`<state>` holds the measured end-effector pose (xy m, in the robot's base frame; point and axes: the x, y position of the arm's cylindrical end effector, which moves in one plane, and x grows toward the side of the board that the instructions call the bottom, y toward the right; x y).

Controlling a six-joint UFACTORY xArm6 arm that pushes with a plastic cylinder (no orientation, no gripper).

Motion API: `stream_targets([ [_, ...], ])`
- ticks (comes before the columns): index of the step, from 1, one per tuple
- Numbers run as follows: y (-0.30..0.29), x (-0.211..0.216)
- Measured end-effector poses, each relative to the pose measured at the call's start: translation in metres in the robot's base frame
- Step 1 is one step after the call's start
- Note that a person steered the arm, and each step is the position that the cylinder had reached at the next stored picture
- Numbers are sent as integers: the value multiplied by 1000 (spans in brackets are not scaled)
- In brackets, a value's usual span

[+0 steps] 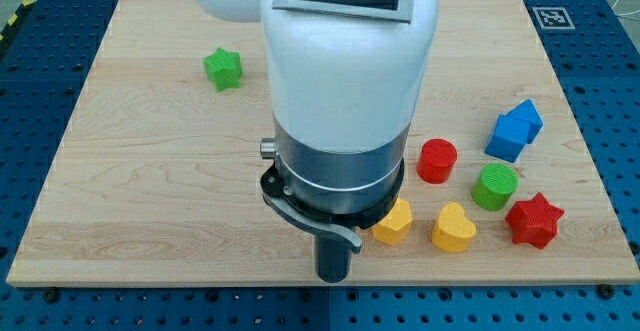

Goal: Move the green circle closer to the red circle

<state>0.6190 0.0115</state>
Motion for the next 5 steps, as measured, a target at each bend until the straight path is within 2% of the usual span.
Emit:
stream_targets([
  [1,76,0],
  [3,97,0],
  [4,125,0],
  [5,189,-3],
])
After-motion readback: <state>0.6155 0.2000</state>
